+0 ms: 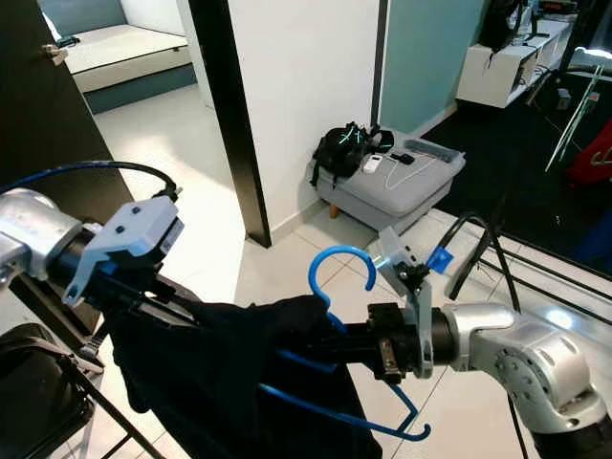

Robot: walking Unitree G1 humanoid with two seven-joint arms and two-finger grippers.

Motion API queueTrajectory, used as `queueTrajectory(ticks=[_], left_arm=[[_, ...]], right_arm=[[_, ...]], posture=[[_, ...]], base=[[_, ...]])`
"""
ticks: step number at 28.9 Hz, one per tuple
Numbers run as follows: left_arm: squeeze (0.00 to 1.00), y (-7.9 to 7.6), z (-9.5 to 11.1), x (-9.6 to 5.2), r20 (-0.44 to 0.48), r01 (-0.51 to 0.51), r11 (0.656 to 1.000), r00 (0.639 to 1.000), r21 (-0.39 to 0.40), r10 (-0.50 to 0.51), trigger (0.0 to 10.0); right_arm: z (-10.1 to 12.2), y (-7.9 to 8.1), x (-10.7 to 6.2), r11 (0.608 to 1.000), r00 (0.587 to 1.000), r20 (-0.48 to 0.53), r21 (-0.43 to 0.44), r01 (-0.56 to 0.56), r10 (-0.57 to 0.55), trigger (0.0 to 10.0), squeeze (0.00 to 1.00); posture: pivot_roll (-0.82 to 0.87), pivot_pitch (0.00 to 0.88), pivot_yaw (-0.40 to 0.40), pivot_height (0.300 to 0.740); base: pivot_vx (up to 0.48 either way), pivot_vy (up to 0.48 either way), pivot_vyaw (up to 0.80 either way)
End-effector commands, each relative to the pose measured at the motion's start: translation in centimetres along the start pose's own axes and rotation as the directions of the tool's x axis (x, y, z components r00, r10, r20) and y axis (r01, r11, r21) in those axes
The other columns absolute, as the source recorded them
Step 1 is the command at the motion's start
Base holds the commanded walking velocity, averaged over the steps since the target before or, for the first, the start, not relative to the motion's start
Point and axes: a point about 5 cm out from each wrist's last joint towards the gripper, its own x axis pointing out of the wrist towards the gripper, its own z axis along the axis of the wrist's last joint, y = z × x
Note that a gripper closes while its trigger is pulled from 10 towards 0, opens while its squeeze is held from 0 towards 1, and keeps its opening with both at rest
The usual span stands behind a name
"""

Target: Hang hanger

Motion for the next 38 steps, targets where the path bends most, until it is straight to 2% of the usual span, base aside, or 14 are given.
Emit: queueTrajectory(ticks=[1, 4, 5, 14, 17, 20, 21, 24, 26, 33, 34, 35, 37, 38], left_arm=[[0.0, -0.8, -0.4, 0.8, -0.012, 0.073, 0.997, 0.997, -0.014, -0.074, 0.0], [0.0, -0.4, -0.6, 1.8, 0.015, 0.031, 0.999, 0.999, 0.005, -0.031, 0.0], [0.0, -0.1, -0.8, 2.3, 0.035, -0.011, 1.0, 0.999, 0.013, 0.01, 0.0], [0.0, 0.6, -1.6, 3.0, 0.125, -0.143, 0.989, 0.981, -0.029, 0.146, 0.0], [0.0, 1.0, -1.8, 2.5, 0.135, -0.2, 0.979, 0.97, -0.041, 0.204, 0.0], [0.0, 1.6, -1.9, 1.7, 0.135, -0.275, 0.961, 0.951, -0.04, 0.278, 0.0], [0.0, 2.2, -2.0, 0.5, 0.119, -0.34, 0.94, 0.932, -0.03, 0.342, 0.0], [0.0, 2.3, -2.1, 0.1, 0.111, -0.363, 0.931, 0.925, -0.026, 0.364, 0.0], [0.0, 3.0, -2.1, -1.3, 0.094, -0.45, 0.893, 0.89, 0.014, 0.447, 0.0], [0.0, 4.0, -1.0, -2.5, 0.17, -0.567, 0.823, 0.816, 0.041, 0.553, 0.0], [0.0, 4.2, -0.4, -2.7, 0.208, -0.585, 0.81, 0.798, 0.038, 0.566, 0.0], [0.0, 4.3, 0.2, -2.8, 0.249, -0.599, 0.8, 0.78, 0.035, 0.574, 0.0], [0.0, 4.3, 0.2, -2.8, 0.249, -0.599, 0.8, 0.78, 0.035, 0.574, 0.0], [0.0, 4.4, 0.8, -2.9, 0.287, -0.606, 0.795, 0.767, 0.03, 0.574, 0.0]], right_arm=[[1.2, 0.3, -0.1, 0.996, 0.999, 0.043, -0.085, -0.006, 0.009, 10.0, 0.0], [1.0, -0.7, 0.1, 0.993, 0.997, 0.036, -0.093, 0.072, -0.069, 10.0, 0.0], [0.8, -1.3, 0.1, 0.988, 0.993, 0.038, -0.098, 0.117, -0.113, 10.0, 1.0], [0.2, -2.5, -1.6, 0.965, 0.969, 0.038, -0.094, 0.247, -0.244, 10.0, 1.0], [0.2, -2.7, -3.3, 0.949, 0.953, 0.044, -0.086, 0.303, -0.3, 10.0, 1.0], [0.3, -2.9, -5.6, 0.918, 0.92, 0.07, -0.071, 0.39, -0.385, 10.0, 1.0], [0.0, -2.8, -8.3, 0.874, 0.876, 0.064, -0.058, 0.482, -0.479, 10.0, 1.0], [-0.4, -2.5, -9.2, 0.858, 0.859, 0.048, -0.056, 0.511, -0.509, 10.0, 1.0], [-1.4, -1.3, -12.2, 0.797, 0.797, -0.002, -0.046, 0.603, -0.603, 10.0, 1.0], [-2.6, -1.1, -14.4, 0.705, 0.703, 0.052, 0.031, 0.709, -0.709, 10.0, 1.0], [-3.7, -0.9, -14.0, 0.711, 0.71, 0.052, 0.074, 0.699, -0.703, 10.0, 0.2], [-4.7, -0.6, -13.3, 0.729, 0.728, 0.061, 0.122, 0.673, -0.683, 10.0, 0.0], [-4.7, -0.6, -13.3, 0.729, 0.728, 0.061, 0.122, 0.673, -0.683, 10.0, 0.0], [-5.4, -0.2, -12.2, 0.76, 0.759, 0.084, 0.169, 0.627, -0.645, 10.0, 0.0]], posture=[[0.0, 0.0, 0.056, 0.74], [0.0, 0.0, 0.055, 0.74], [-0.01, 0.0, 0.053, 0.74], [-0.01, 0.0, 0.046, 0.74], [-0.01, 0.0, 0.044, 0.74], [0.0, 0.0, 0.043, 0.74], [-0.01, 0.0, 0.047, 0.74], [-0.02, 0.0, 0.051, 0.74], [-0.03, 0.0, 0.054, 0.74], [-0.04, 0.0, 0.051, 0.74], [-0.03, 0.0, 0.048, 0.74], [-0.03, 0.0, 0.048, 0.74], [-0.03, 0.0, 0.048, 0.74], [-0.03, 0.0, 0.048, 0.74]], base=[[0.0, 0.0, 0.0], [0.0, 0.0, 0.0], [0.0, 0.0, 0.0], [0.0, 0.0, 0.0], [0.0, 0.0, 0.0], [0.0, 0.0, 0.0], [0.0, 0.0, 0.0], [0.0, 0.0, 0.0], [0.0, 0.0, 0.0], [0.0, 0.0, 0.0], [0.0, 0.0, 0.0], [0.0, 0.0, 0.0], [0.0, 0.0, 0.0], [0.0, 0.0, 0.0]])
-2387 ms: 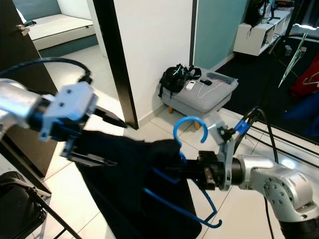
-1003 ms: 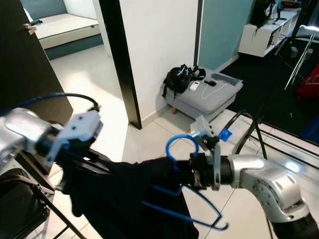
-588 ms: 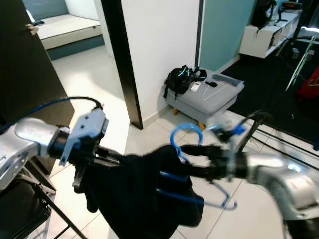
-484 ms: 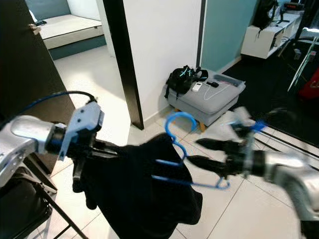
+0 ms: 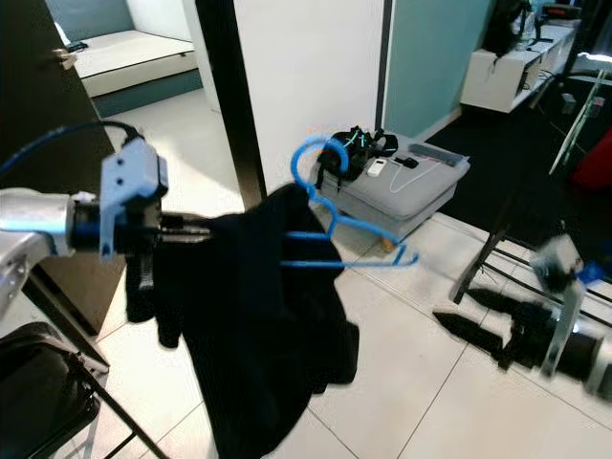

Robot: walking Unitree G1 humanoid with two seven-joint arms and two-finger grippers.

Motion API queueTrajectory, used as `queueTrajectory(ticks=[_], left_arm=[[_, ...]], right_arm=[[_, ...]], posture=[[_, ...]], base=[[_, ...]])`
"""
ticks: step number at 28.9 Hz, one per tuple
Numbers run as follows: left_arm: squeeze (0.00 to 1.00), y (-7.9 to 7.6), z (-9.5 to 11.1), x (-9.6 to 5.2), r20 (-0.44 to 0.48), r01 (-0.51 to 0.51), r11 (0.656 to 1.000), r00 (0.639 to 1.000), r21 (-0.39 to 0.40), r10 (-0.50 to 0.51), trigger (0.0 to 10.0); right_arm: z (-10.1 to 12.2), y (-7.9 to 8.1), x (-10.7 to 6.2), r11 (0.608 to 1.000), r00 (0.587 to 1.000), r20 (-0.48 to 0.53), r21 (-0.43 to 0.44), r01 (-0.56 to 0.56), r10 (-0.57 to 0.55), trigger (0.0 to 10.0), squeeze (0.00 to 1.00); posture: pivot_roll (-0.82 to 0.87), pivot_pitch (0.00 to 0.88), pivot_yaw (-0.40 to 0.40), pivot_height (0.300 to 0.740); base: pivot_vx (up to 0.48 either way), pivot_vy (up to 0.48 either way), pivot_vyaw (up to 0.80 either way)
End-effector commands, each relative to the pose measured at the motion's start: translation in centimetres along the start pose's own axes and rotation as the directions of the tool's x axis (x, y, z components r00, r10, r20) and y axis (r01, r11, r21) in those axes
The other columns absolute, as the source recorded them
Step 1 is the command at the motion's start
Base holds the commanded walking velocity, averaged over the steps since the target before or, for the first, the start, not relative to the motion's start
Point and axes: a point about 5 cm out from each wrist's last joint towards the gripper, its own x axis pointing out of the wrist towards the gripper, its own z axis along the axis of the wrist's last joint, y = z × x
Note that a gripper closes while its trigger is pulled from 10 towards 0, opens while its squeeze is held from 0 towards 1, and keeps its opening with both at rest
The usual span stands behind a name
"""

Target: Hang hanger

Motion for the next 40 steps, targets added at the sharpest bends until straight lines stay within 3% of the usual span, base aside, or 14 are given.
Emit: queueTrajectory(ticks=[1, 2, 4, 6, 14, 17, 25, 27, 29, 32, 39, 40], left_arm=[[0.0, 0.4, 2.0, 0.1, 0.111, -0.027, 1.0, 0.994, 0.014, 0.025, 0.0], [0.0, 0.4, 2.0, 0.1, 0.111, -0.027, 1.0, 0.994, 0.014, 0.025, 0.0], [0.0, 0.3, 3.1, 0.5, 0.2, -0.028, 1.0, 0.979, -0.015, 0.03, 0.0], [0.0, 0.2, 3.7, 0.7, 0.264, -0.022, 0.999, 0.964, -0.049, 0.034, 0.0], [0.0, -0.3, 4.0, 1.1, 0.312, -0.009, 0.997, 0.949, -0.081, 0.034, 0.0], [0.0, -1.0, 4.5, 1.5, 0.356, 0.015, 0.995, 0.934, -0.103, 0.023, 0.0], [0.0, -1.3, 4.9, 1.7, 0.373, 0.024, 0.994, 0.928, -0.106, 0.017, 0.0], [0.0, -1.8, 5.6, 2.1, 0.396, 0.047, 0.993, 0.918, -0.107, 0.0, 0.0], [0.0, -1.8, 5.6, 2.1, 0.396, 0.047, 0.993, 0.918, -0.107, 0.0, 0.0], [0.0, -2.5, 6.0, 2.8, 0.412, 0.07, 0.991, 0.911, -0.11, -0.018, 0.0], [0.0, -2.7, 5.7, 3.4, 0.405, 0.069, 0.99, 0.914, -0.12, -0.015, 0.0], [0.0, -2.6, 5.5, 3.4, 0.4, 0.058, 0.99, 0.917, -0.128, -0.002, 0.0]], right_arm=[[-0.4, 2.0, 1.4, 0.993, 0.993, 0.044, 0.044, -0.109, 0.107, 10.0, 0.0], [-0.4, 2.0, 1.4, 0.993, 0.993, 0.044, 0.044, -0.109, 0.107, 10.0, 0.0], [-0.8, 3.6, 3.3, 0.976, 0.974, 0.149, 0.107, -0.19, 0.173, 10.0, 0.0], [-0.4, 4.0, 4.8, 0.972, 0.96, 0.229, 0.13, -0.194, 0.161, 10.0, 0.0], [1.0, 3.3, 5.9, 0.976, 0.94, 0.327, 0.154, -0.155, 0.097, 10.0, 0.0], [2.6, 2.3, 6.7, 0.981, 0.914, 0.405, 0.174, -0.083, 0.005, 10.0, 0.0], [3.1, 2.4, 7.1, 0.98, 0.904, 0.427, 0.181, -0.081, -0.004, 10.0, 0.0], [3.6, 3.7, 7.9, 0.972, 0.893, 0.447, 0.179, -0.152, 0.058, 10.0, 0.0], [3.6, 3.7, 7.9, 0.972, 0.893, 0.447, 0.179, -0.152, 0.058, 10.0, 0.0], [4.0, 5.2, 8.5, 0.96, 0.887, 0.44, 0.158, -0.231, 0.141, 10.0, 0.0], [3.9, 6.3, 8.2, 0.933, 0.872, 0.429, 0.152, -0.326, 0.235, 10.0, 0.0], [3.7, 6.7, 7.4, 0.912, 0.855, 0.432, 0.15, -0.382, 0.287, 10.0, 0.0]], posture=[[-0.03, 0.0, 0.054, 0.74], [-0.03, 0.0, 0.054, 0.74], [-0.03, 0.0, 0.057, 0.74], [-0.03, 0.0, 0.058, 0.74], [-0.03, 0.0, 0.056, 0.74], [-0.03, 0.0, 0.05, 0.74], [-0.03, 0.0, 0.048, 0.74], [-0.03, 0.0, 0.046, 0.74], [-0.03, 0.0, 0.046, 0.74], [-0.03, 0.0, 0.045, 0.74], [-0.03, 0.0, 0.042, 0.74], [-0.03, 0.0, 0.045, 0.74]], base=[[0.0, 0.0, 0.0], [0.0, 0.0, 0.0], [0.0, 0.0, 0.0], [0.0, 0.0, 0.0], [0.0, 0.0, 0.0], [0.0, 0.0, 0.0], [0.0, 0.0, 0.0], [0.0, 0.0, 0.0], [0.0, 0.0, 0.0], [0.0, 0.0, 0.0], [0.0, 0.0, 0.0], [0.0, 0.0, 0.0]])
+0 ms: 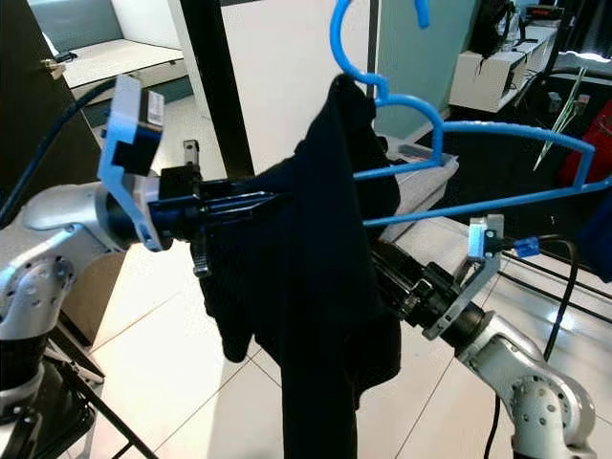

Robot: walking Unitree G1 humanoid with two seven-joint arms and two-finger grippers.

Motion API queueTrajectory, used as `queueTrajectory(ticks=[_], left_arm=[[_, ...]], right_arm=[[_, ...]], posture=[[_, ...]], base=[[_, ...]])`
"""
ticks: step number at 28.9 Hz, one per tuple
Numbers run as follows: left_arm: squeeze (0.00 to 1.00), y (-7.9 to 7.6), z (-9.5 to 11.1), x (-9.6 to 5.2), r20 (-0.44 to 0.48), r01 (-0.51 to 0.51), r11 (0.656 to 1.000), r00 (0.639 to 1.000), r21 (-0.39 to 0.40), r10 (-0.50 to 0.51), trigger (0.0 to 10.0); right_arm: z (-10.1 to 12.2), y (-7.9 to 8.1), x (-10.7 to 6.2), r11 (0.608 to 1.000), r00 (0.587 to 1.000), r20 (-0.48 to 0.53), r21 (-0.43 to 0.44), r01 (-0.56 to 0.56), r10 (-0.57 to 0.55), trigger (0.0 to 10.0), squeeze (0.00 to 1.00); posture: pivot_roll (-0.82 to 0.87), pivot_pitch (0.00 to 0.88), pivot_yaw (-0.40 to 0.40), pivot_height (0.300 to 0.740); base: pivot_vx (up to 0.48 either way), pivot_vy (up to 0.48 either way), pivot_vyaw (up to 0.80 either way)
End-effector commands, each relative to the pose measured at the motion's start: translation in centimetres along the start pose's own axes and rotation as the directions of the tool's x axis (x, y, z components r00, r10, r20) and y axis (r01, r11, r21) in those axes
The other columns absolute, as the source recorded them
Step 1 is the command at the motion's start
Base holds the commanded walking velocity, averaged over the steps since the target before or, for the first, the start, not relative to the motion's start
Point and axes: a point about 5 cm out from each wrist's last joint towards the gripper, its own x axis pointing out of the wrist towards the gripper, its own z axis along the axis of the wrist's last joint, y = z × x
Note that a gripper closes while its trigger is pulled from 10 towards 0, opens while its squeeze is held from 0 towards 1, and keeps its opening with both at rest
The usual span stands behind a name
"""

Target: Hang hanger

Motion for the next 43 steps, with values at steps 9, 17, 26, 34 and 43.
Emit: queueTrajectory(ticks=[9, 17, 26, 34, 43], left_arm=[[0.0, 0.7, 0.0, -0.5, -0.005, -0.067, 0.998, 0.998, 0.001, 0.067, 0.0], [0.0, 0.6, 0.3, -0.4, 0.014, -0.072, 0.997, 0.997, -0.008, 0.073, 0.0], [0.0, -0.5, 0.9, 0.9, 0.06, -0.03, 0.999, 0.998, -0.023, 0.031, 0.0], [0.0, -0.4, 0.6, 0.9, 0.054, -0.045, 0.999, 0.997, -0.025, 0.047, 0.0], [0.0, 1.6, -0.9, -2.0, -0.103, -0.162, 0.985, 0.981, 0.053, 0.167, 0.0]], right_arm=[[-0.2, 1.1, -2.8, 0.996, 0.997, -0.04, 0.061, -0.07, 0.072, 10.0, 0.0], [0.3, 0.8, -3.2, 0.999, 0.999, -0.035, 0.029, -0.017, 0.018, 10.0, 0.0], [0.7, 0.8, -0.7, 0.999, 1.0, -0.013, -0.026, -0.018, 0.018, 0.0, 0.0], [1.3, 0.5, -0.2, 0.998, 1.0, 0.006, -0.059, 0.005, -0.005, 0.0, 0.0], [3.1, -1.6, -1.8, 0.981, 0.984, 0.086, -0.098, 0.165, -0.156, 0.0, 0.0]], posture=[[-0.04, 0.0, 0.05, 0.74], [-0.04, 0.0, 0.055, 0.74], [-0.03, 0.0, 0.048, 0.74], [-0.03, 0.0, 0.045, 0.74], [-0.04, 0.0, 0.046, 0.74]], base=[[0.0, 0.0, 0.0], [0.0, 0.0, 0.0], [0.0, 0.0, 0.0], [0.0, 0.0, 0.0], [0.0, 0.0, 0.0]])
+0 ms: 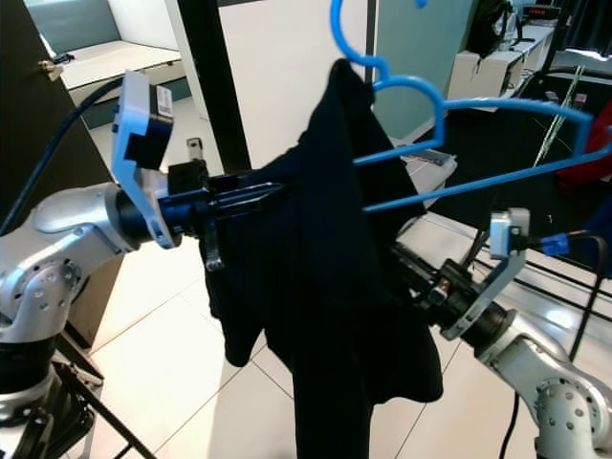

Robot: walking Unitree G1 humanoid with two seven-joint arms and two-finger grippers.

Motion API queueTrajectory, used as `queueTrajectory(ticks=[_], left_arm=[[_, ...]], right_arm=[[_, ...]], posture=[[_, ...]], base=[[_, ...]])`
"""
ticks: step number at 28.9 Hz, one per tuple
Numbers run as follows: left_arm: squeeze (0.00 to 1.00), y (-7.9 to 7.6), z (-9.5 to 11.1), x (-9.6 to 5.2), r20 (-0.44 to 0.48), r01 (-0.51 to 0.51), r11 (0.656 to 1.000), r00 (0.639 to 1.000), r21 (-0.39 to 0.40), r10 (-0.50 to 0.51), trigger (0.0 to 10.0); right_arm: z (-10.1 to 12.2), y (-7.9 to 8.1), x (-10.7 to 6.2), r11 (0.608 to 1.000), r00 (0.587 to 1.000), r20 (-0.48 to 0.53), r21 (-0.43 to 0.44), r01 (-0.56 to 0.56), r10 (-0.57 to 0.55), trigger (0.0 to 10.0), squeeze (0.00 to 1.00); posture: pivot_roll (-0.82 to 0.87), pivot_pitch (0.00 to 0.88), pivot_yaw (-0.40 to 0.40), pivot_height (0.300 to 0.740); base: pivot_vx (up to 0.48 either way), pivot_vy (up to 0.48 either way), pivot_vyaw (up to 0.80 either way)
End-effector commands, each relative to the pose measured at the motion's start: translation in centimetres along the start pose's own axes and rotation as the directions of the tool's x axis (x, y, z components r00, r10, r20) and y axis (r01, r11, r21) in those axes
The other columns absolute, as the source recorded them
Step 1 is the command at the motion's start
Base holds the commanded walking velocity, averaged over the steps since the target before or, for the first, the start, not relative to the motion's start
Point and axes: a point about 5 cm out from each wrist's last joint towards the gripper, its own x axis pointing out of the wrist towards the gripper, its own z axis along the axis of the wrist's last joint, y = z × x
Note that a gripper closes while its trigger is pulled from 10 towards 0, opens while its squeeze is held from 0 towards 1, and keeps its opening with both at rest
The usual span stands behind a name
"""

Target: Hang hanger

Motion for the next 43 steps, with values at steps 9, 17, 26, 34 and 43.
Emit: queueTrajectory(ticks=[9, 17, 26, 34, 43], left_arm=[[0.0, 2.1, -0.9, -3.6, -0.184, -0.062, 0.987, 0.979, 0.151, 0.09, 0.0], [0.0, 3.3, -0.6, -6.2, -0.253, -0.105, 0.969, 0.954, 0.223, 0.162, 0.0], [0.0, 2.3, -1.1, -7.9, -0.433, 0.035, 0.954, 0.896, 0.298, 0.102, 0.0], [0.0, 2.2, -3.1, -6.4, -0.486, 0.0, 0.94, 0.856, 0.341, 0.176, 0.1], [0.0, 1.5, -5.0, -0.7, -0.3, -0.311, 0.924, 0.88, 0.22, 0.368, 1.1]], right_arm=[[2.4, -2.3, -1.3, 0.988, 0.985, 0.097, -0.039, 0.148, -0.144, 0.0, 0.0], [3.3, -3.3, -1.9, 0.979, 0.968, 0.151, -0.016, 0.205, -0.2, 0.0, 0.0], [3.6, -4.1, -1.8, 0.971, 0.959, 0.158, 0.003, 0.239, -0.237, 0.0, 0.0], [3.5, -3.6, -0.8, 0.976, 0.966, 0.145, -0.01, 0.218, -0.214, 0.0, 0.0], [1.5, -1.4, 2.4, 0.993, 0.991, 0.071, -0.032, 0.118, -0.115, 0.0, 0.0]], posture=[[-0.03, 0.0, 0.044, 0.74], [-0.03, 0.0, 0.035, 0.74], [-0.03, 0.0, 0.024, 0.74], [-0.03, 0.0, 0.024, 0.74], [-0.04, 0.0, 0.03, 0.74]], base=[[0.0, 0.0, 0.0], [0.0, 0.0, 0.0], [0.0, 0.0, 0.0], [0.0, 0.0, 0.0], [0.0, 0.0, 0.0]])
